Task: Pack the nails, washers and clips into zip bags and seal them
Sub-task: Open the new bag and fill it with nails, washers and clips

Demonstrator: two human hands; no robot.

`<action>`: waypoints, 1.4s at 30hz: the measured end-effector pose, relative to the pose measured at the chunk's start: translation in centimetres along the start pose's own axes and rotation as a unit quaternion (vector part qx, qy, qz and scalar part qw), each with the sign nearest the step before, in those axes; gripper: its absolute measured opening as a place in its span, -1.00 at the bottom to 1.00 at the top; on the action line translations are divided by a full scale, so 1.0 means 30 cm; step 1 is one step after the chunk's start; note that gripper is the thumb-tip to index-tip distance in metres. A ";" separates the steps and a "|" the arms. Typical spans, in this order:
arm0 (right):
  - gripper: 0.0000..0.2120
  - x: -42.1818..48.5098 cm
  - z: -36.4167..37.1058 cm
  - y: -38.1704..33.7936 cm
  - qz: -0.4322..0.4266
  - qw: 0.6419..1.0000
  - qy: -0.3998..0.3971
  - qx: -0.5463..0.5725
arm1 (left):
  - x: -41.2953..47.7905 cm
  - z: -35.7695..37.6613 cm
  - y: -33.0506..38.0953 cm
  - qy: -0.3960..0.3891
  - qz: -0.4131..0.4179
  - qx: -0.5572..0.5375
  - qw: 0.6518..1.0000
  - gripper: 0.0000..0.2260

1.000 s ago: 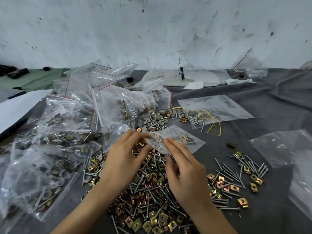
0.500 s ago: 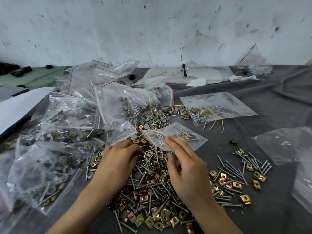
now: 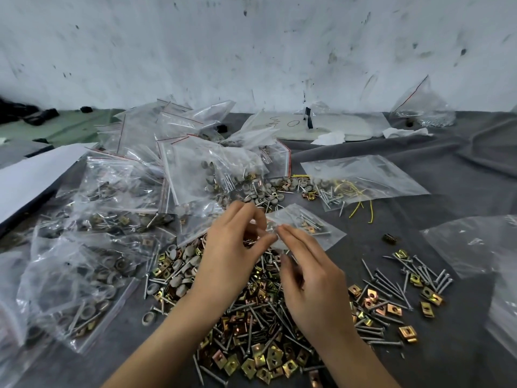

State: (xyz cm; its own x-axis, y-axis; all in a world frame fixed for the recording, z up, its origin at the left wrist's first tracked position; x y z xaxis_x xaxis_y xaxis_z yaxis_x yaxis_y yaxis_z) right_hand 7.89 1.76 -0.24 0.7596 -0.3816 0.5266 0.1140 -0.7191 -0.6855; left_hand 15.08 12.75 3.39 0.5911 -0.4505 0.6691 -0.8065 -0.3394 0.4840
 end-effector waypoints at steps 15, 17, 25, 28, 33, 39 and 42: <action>-0.65 -0.002 0.005 0.004 0.004 1.000 -0.004 0.004 | -0.068 -0.111 -0.245 -0.161 -0.081 0.188 0.966 -0.79; -0.65 -0.002 0.005 0.004 0.006 1.000 -0.008 0.006 | -0.069 -0.105 -0.251 -0.161 -0.075 0.196 0.964 -0.80; -0.65 -0.002 0.002 0.006 0.011 1.000 -0.012 0.012 | -0.071 -0.111 -0.262 -0.138 -0.103 0.243 0.955 -0.83; -0.66 -0.002 0.001 0.005 0.011 1.000 -0.014 0.015 | -0.063 -0.116 -0.245 -0.118 -0.095 0.238 0.959 -0.87; -0.65 -0.001 -0.002 0.003 0.010 1.000 -0.012 0.016 | -0.057 -0.112 -0.211 -0.095 -0.084 0.218 0.968 -0.83; -0.65 -0.003 0.006 0.011 0.004 1.000 -0.017 0.014 | -0.044 -0.108 -0.245 -0.138 -0.105 0.224 0.959 -0.56; -0.66 -0.002 0.004 0.009 0.004 1.000 -0.014 0.015 | -0.041 -0.113 -0.254 -0.141 -0.105 0.224 0.959 -0.49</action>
State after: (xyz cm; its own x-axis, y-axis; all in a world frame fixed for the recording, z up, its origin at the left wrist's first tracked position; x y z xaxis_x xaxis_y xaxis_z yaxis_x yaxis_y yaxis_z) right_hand 7.97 1.66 -0.52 0.7779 -0.3704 0.5076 0.1273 -0.6981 -0.7046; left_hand 20.45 18.69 0.79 0.7704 -0.5164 0.3739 -0.6214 -0.7393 0.2594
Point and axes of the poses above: each hand's wrist, its own x-axis towards the middle knuckle, its own z-axis out of the palm, y = z × x, the point moved 5 cm from there along x, towards the middle knuckle, and after that the axes turned 12 degrees about z, right-handed, at the moved point
